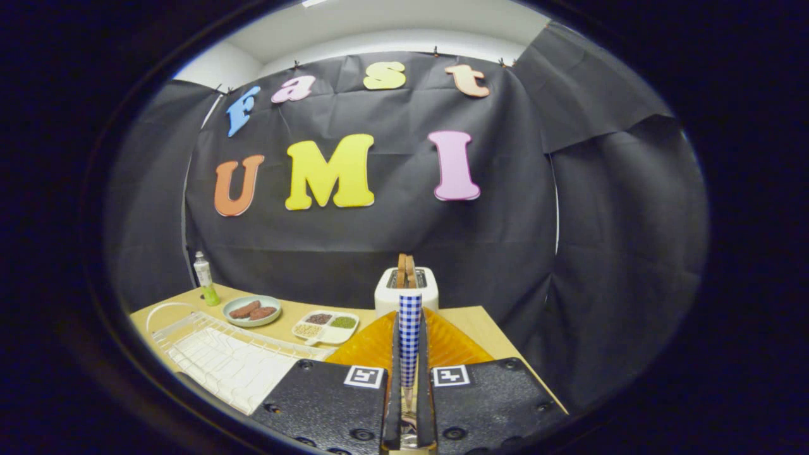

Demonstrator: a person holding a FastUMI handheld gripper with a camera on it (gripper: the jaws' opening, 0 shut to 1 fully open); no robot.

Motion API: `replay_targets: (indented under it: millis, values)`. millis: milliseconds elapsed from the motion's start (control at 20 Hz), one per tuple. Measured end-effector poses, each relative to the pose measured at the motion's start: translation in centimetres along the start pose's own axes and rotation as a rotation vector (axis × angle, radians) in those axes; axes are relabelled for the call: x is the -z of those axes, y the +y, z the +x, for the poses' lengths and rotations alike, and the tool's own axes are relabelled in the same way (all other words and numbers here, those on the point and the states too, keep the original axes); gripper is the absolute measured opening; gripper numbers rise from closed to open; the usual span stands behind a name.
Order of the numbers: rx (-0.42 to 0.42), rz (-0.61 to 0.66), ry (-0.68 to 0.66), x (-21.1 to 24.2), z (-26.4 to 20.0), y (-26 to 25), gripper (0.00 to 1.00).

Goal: Take the plate from the dish rack, then take the spoon from the basket and place it into the plate.

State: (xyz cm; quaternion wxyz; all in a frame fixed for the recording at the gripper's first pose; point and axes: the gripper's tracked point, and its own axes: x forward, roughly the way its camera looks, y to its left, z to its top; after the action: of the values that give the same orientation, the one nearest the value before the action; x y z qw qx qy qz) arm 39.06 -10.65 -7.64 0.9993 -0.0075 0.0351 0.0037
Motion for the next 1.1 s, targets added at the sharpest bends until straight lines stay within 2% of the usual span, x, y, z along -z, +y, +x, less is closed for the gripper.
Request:
replay_targets:
  millis: [350,550,800,1100]
  values:
    - [-0.025,-0.023,-0.105,-6.7,-9.6,5.6,0.15]
    - [-0.048,-0.016,-0.131,-8.6,-16.0,10.1,0.15]
    - [-0.1,0.045,-0.131,-7.9,-21.8,14.9,0.15]
    - [-0.085,0.032,-0.142,-4.4,-25.0,17.9,0.15]
